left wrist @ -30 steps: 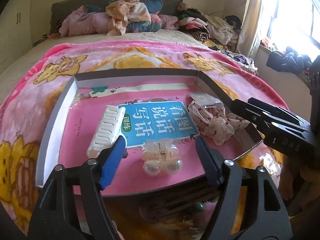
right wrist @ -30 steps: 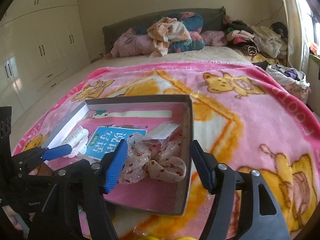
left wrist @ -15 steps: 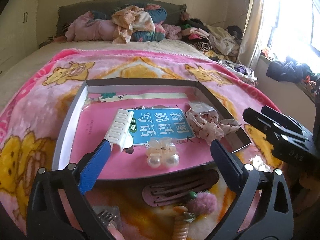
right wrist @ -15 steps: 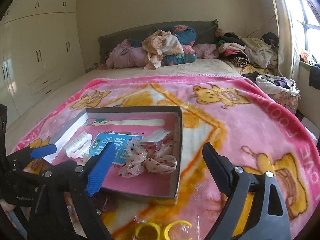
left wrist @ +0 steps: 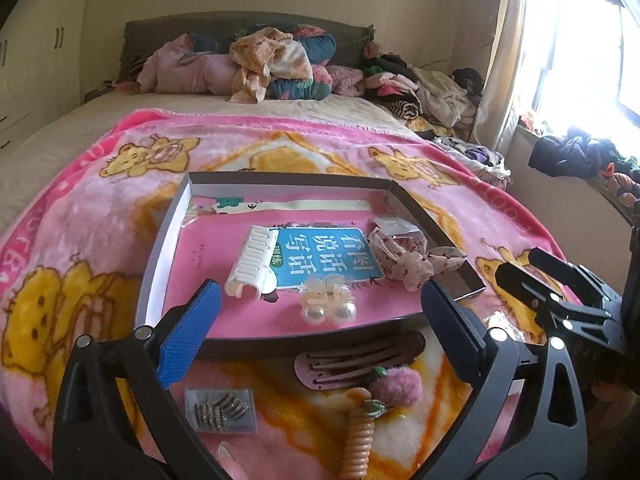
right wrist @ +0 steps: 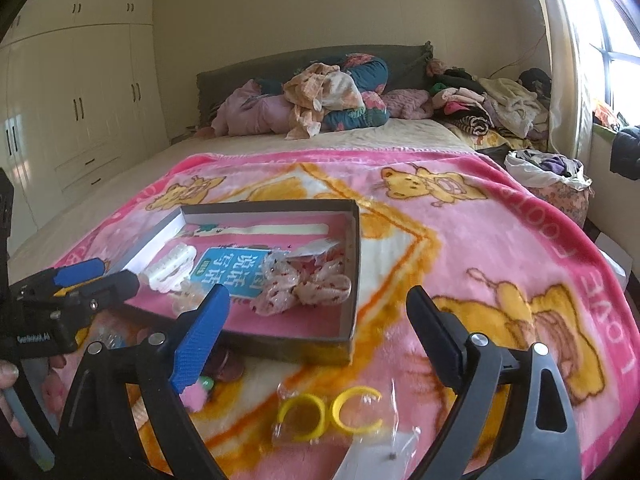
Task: Organize jewelry
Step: 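Withdraw both open tools from the box toward the remaining items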
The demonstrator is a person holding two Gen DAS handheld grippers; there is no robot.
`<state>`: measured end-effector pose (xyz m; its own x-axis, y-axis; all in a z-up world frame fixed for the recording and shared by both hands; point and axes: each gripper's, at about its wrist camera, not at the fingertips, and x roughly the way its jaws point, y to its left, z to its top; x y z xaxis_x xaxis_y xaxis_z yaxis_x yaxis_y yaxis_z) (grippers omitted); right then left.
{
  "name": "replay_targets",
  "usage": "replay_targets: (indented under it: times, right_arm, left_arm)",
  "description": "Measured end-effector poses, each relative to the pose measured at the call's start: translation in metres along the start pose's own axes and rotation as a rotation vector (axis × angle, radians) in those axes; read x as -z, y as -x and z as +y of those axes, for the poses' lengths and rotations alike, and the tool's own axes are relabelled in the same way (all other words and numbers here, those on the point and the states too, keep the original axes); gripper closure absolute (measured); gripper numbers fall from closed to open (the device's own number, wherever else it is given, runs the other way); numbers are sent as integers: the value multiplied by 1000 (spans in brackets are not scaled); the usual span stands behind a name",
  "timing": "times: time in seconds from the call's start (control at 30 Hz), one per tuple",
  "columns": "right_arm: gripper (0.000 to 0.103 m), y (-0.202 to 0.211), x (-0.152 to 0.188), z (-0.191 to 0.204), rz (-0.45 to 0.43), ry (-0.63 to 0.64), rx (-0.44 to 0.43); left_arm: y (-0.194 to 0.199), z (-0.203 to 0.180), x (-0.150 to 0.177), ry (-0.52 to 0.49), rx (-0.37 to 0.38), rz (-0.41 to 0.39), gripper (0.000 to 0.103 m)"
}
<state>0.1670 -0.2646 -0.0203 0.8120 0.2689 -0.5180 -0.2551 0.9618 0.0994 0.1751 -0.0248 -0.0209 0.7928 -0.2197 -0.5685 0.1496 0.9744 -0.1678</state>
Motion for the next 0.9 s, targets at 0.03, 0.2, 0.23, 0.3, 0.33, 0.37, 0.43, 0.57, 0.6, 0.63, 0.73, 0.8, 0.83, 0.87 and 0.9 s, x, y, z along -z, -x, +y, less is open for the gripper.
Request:
replay_targets:
  times: [0.03,0.2,0.23,0.3,0.33,0.37,0.43,0.57,0.6,0.63,0.73,0.8,0.83,0.87,0.9]
  right_arm:
    - [16,2,1,0,-2,0,-3]
    - [16,11,9,5,2,9,2]
    - [16,13,11,6,3,11,2]
    - [16,16,13,8,4,16,1]
    - [16,18,15,10,6,20,0]
    - [16,20,17,11,5,23,0]
    - [16,23,20,14,7,30,-3]
    - [16,28,27,18,15,39,-7]
    - [16,30,29,19,18,41,-8]
    - [16,31,30,20,20,43,-9]
    - [16,37,37,22,26,51,-11]
    - [16,40,41,24,31,56,-11]
    - [16,41,42,24,33,57,-11]
    - [16,42,44,24,35,57,-12]
    - [16,42,45,24,38,56,-11]
  left_arm:
    - [2,0,0,0,1,-3,12]
    - [13,-1,2,-11,6,-22,12]
    - [15,-1,3,-12,6,-24,12]
    - [19,0,6,-13,5,-26,12]
    - [21,0,6,-13,5,-26,12]
    - [22,0,8,-13,4,-26,12]
    - [24,1,9,-14,4,-29,12]
    - [30,3,15,-13,3,-24,12]
    - [32,3,16,-14,7,-22,12]
    - [34,3,18,-18,9,-21,12]
    - [38,2,23,-28,12,-18,12]
    - [38,1,26,-33,14,-12,12]
    - [39,0,28,-37,17,-7,12]
    - [39,-1,31,-42,19,-2,12]
    - [39,-1,32,-45,19,1,12]
